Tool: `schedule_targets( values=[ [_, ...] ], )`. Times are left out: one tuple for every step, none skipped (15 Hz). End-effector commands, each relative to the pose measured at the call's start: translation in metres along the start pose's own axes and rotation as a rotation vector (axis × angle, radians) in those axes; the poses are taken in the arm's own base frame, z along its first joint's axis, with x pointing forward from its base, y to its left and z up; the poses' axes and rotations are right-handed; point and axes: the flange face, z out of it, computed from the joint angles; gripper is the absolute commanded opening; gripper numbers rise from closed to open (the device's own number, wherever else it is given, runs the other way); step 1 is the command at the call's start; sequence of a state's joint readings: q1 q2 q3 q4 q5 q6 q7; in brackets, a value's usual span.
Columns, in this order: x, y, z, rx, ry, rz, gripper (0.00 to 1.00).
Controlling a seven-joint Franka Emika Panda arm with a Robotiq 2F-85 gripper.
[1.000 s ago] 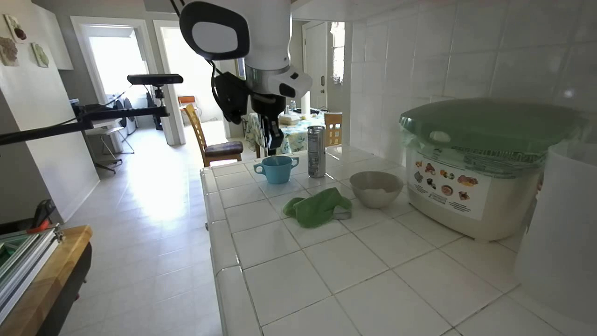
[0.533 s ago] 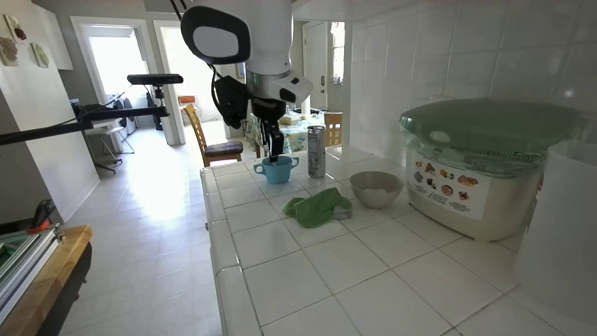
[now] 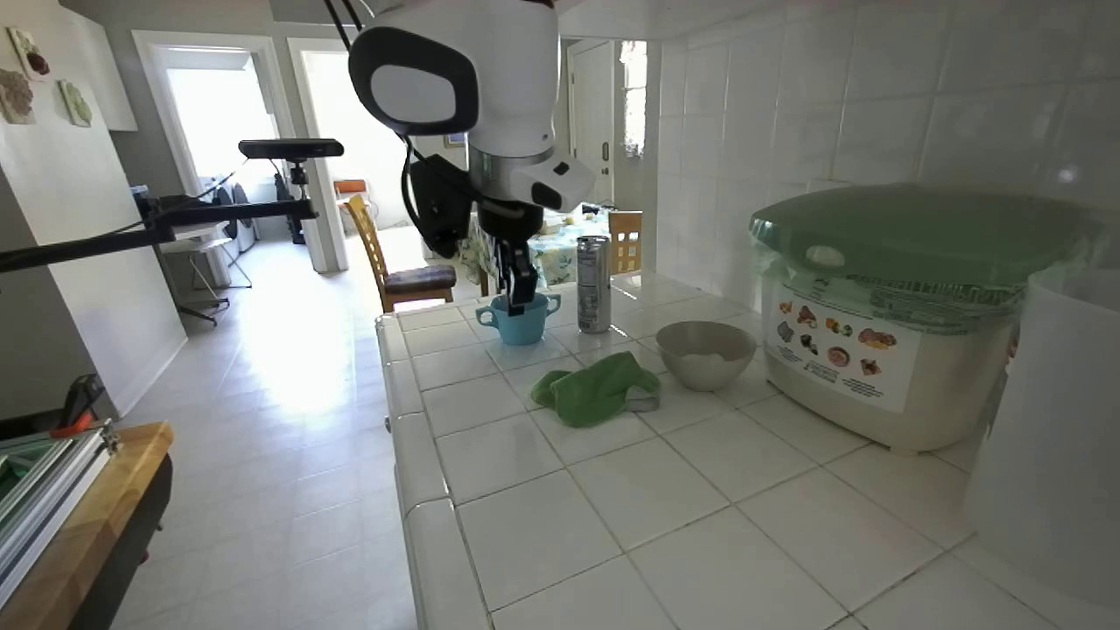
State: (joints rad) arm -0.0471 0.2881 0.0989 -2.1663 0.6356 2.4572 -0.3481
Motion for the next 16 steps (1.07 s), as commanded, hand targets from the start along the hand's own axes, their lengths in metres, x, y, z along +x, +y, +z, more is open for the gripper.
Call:
schedule_targets(
  values=[
    [0.009, 0.001, 0.000, 0.010, -0.008, -0.002, 0.40],
    [0.011, 0.001, 0.001, 0.012, -0.009, -0.003, 0.43],
    [0.012, 0.000, 0.002, 0.013, -0.008, -0.004, 0.42],
    [0.014, 0.000, 0.002, 0.015, -0.008, -0.006, 0.39],
    [0.016, -0.001, 0.003, 0.017, -0.007, -0.008, 0.41],
    [0.017, -0.003, 0.004, 0.020, -0.007, -0.011, 0.38],
    [0.019, -0.004, 0.006, 0.021, -0.009, -0.013, 0.41],
    [0.020, -0.005, 0.008, 0.023, -0.010, -0.016, 0.38],
    [0.021, -0.007, 0.010, 0.025, -0.011, -0.019, 0.40],
    [0.022, -0.008, 0.011, 0.027, -0.012, -0.021, 0.40],
    [0.024, -0.010, 0.013, 0.029, -0.013, -0.023, 0.41],
    [0.024, -0.011, 0.014, 0.030, -0.014, -0.024, 0.40],
    [0.025, -0.011, 0.015, 0.031, -0.015, -0.025, 0.39],
    [0.026, -0.012, 0.016, 0.032, -0.016, -0.026, 0.38],
    [0.027, -0.012, 0.017, 0.033, -0.016, -0.025, 0.29],
    [0.027, -0.012, 0.017, 0.033, -0.017, -0.023, 0.16]
  ],
)
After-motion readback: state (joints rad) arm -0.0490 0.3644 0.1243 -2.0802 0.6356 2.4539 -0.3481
